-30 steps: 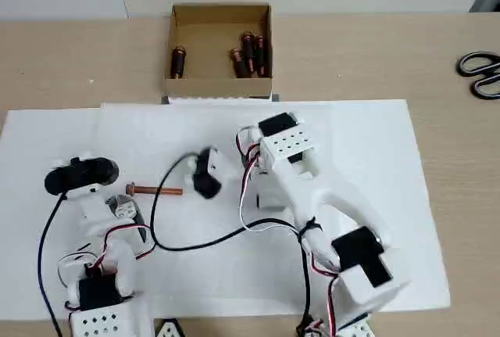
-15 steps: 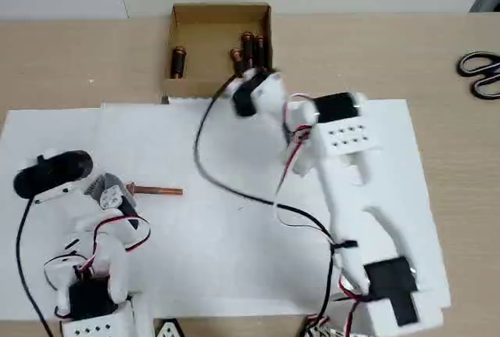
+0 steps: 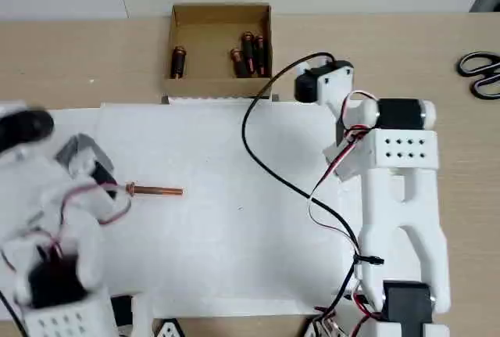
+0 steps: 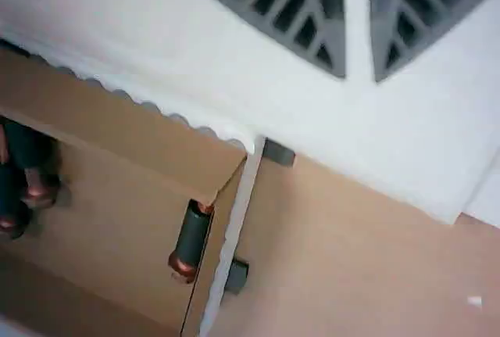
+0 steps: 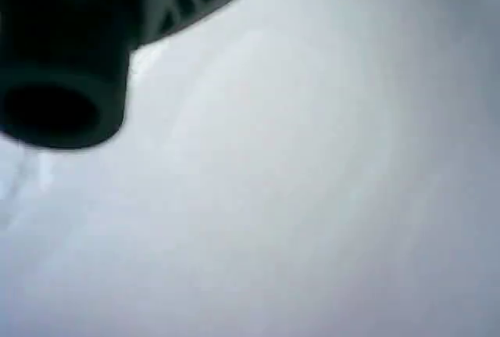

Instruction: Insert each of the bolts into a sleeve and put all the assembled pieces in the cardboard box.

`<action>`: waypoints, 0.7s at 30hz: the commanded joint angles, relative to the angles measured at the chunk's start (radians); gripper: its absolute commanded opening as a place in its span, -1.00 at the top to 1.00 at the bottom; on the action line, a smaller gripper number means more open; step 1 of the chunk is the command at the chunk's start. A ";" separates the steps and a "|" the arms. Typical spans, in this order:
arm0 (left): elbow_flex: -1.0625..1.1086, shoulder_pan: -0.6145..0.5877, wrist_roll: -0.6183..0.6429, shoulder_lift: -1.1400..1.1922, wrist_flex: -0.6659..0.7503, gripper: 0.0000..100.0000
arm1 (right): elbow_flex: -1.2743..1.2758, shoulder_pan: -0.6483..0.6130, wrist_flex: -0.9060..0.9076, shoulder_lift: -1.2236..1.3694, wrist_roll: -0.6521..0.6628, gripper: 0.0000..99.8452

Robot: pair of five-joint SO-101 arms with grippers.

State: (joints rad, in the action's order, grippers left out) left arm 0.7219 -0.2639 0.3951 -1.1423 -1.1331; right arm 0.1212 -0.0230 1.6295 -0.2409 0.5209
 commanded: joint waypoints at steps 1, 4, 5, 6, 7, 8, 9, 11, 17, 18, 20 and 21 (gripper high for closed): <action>-0.295 0.003 0.043 0.219 -0.124 0.99 | -0.046 0.051 0.045 -0.041 -0.015 0.99; -0.458 0.003 0.121 0.397 -0.258 0.99 | -0.046 0.104 0.070 -0.041 -0.018 0.99; -0.499 0.003 0.160 0.456 -0.304 0.99 | -0.046 0.122 0.074 -0.041 -0.018 0.99; -0.532 0.003 0.193 0.505 -0.350 0.99 | -0.046 0.140 0.074 -0.041 -0.018 0.99; -0.559 0.003 0.224 0.557 -0.394 0.99 | -0.046 0.160 0.074 -0.041 -0.018 0.99; -0.579 0.003 0.259 0.601 -0.437 0.99 | -0.046 0.176 0.074 -0.041 -0.018 0.99; -0.588 0.003 0.299 0.644 -0.474 0.99 | -0.046 0.189 0.074 -0.041 -0.018 0.99; -0.588 0.005 0.341 0.727 -0.520 0.99 | -0.046 0.216 0.074 -0.041 -0.018 0.99; -0.588 0.003 0.417 0.908 -0.614 0.99 | -0.044 0.275 0.076 -0.041 -0.018 0.99; -0.587 0.003 0.486 0.927 -0.615 0.99 | -0.044 0.285 0.076 -0.041 -0.018 0.99; -0.590 0.003 0.640 0.959 -0.614 0.99 | -0.044 0.302 0.076 -0.041 -0.018 0.99; -0.591 0.005 0.695 0.974 -0.614 0.99 | -0.044 0.311 0.076 -0.041 -0.020 0.99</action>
State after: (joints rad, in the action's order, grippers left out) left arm 0.1757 -0.2639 0.9229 -0.1941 -1.7254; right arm 0.1212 0.2624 1.6970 -0.2409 0.5117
